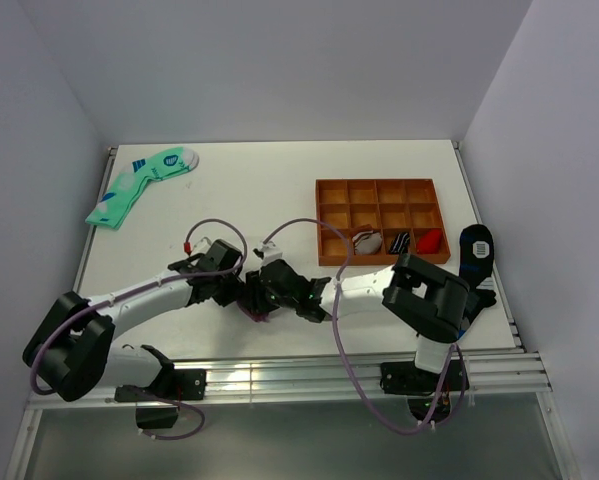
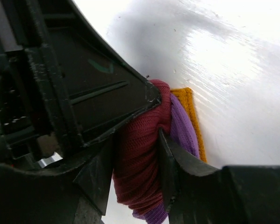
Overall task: Roll the socks
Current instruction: Roll the sock at the center of the board.
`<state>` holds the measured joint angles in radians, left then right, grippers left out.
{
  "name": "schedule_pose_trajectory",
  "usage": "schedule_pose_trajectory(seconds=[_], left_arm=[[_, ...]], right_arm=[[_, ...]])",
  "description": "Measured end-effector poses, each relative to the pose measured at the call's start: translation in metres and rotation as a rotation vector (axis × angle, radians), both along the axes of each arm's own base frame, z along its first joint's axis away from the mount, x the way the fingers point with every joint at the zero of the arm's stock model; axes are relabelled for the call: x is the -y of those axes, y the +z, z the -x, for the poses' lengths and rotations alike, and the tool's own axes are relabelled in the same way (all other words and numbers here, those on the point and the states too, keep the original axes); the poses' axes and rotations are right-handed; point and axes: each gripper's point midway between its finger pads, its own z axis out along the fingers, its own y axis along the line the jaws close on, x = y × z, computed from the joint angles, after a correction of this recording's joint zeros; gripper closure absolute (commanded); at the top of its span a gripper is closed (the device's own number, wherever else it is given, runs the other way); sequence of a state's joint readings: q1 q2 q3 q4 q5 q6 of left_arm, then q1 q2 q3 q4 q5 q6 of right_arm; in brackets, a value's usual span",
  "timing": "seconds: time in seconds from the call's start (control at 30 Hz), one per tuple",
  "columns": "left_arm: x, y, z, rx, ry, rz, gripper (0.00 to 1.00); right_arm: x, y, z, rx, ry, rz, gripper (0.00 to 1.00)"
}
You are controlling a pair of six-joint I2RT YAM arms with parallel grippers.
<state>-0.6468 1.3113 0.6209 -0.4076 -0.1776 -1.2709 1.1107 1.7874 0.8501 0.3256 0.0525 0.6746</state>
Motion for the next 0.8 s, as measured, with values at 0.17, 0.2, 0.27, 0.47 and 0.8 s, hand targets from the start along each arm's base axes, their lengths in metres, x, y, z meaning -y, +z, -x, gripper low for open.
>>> schedule_pose_trajectory(seconds=[0.17, 0.2, 0.27, 0.47, 0.8], left_arm=[[0.010, 0.000, 0.000, -0.011, -0.049, 0.016, 1.00], [0.012, 0.000, 0.000, -0.014, -0.057, 0.021, 1.00], [0.017, -0.001, 0.001, -0.022, -0.076, 0.034, 1.00], [0.024, -0.001, 0.003, -0.047, -0.112, 0.049, 1.00], [0.024, -0.001, 0.003, -0.064, -0.133, 0.029, 1.00]], right_arm=[[0.010, 0.002, 0.002, 0.049, -0.025, 0.047, 0.48], [0.013, 0.002, 0.003, 0.057, -0.030, 0.057, 0.48], [0.019, 0.003, 0.005, 0.080, -0.037, 0.082, 0.47], [0.027, 0.004, 0.012, 0.146, -0.039, 0.147, 0.46], [0.034, 0.003, 0.016, 0.213, -0.052, 0.209, 0.40]])
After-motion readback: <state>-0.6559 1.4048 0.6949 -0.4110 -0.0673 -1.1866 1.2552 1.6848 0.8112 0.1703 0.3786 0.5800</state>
